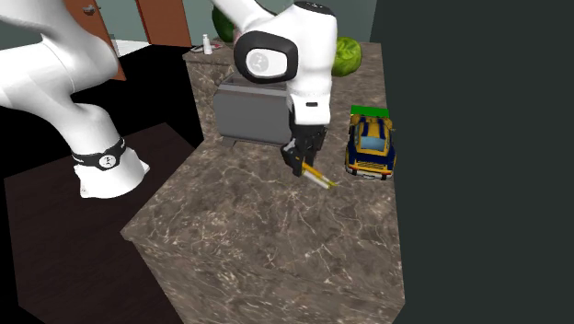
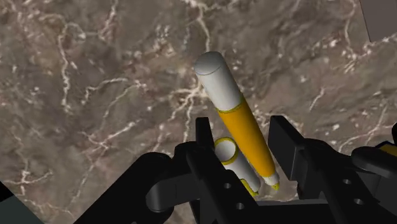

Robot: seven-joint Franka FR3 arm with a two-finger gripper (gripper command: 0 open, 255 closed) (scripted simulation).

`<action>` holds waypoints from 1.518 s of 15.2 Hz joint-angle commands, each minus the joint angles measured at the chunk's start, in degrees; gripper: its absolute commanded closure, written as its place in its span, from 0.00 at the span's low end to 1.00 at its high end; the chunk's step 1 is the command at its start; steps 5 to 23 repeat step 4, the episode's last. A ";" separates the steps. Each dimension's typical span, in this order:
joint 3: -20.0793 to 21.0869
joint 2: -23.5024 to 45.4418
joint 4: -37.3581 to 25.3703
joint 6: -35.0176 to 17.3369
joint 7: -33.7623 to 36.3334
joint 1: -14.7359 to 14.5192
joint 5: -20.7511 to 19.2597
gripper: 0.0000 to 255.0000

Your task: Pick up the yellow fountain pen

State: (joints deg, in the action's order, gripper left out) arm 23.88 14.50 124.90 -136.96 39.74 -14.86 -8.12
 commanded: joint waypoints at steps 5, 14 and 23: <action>0.48 -1.92 -0.31 2.06 -0.81 0.34 1.26 1.00; 0.48 -1.92 -0.31 2.06 -0.81 0.34 1.26 1.00; 0.48 -1.92 -0.31 2.06 -0.81 0.34 1.26 1.00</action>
